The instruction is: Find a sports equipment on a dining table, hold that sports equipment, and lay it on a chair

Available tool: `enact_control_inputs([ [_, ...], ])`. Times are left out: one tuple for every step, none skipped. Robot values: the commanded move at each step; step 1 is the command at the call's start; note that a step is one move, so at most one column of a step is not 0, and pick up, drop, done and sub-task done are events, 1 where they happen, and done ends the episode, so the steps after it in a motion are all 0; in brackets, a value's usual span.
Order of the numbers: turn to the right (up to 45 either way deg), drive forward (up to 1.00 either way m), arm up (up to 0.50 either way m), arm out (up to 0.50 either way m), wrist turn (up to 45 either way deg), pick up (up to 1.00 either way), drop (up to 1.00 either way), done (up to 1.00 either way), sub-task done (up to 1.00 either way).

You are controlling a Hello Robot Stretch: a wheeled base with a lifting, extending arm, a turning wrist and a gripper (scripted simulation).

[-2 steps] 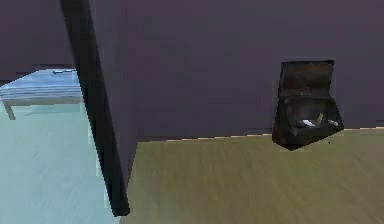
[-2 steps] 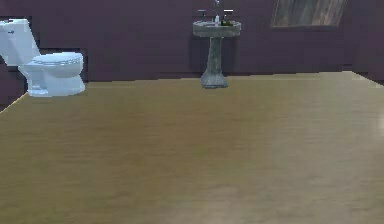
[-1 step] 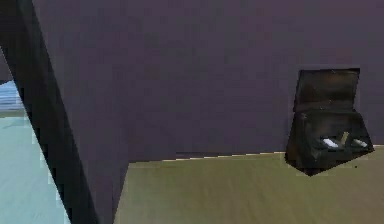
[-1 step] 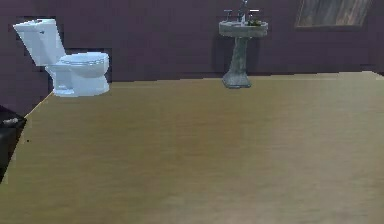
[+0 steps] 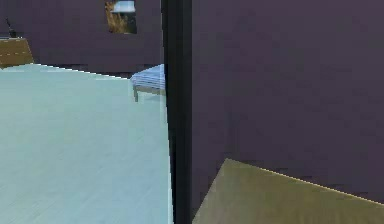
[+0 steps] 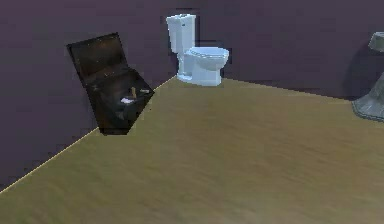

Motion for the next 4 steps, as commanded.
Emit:
enact_control_inputs([
  [0.0,0.40,0.00,0.00,0.0,0.00,0.00,0.00,0.00],
  [-45.0,0.00,0.00,0.00,0.0,0.00,0.00,0.00,0.00],
  [-18.0,0.00,0.00,0.00,0.0,0.00,0.00,0.00,0.00],
  [0.0,1.00,0.00,0.00,0.0,0.00,0.00,0.00,0.00],
])
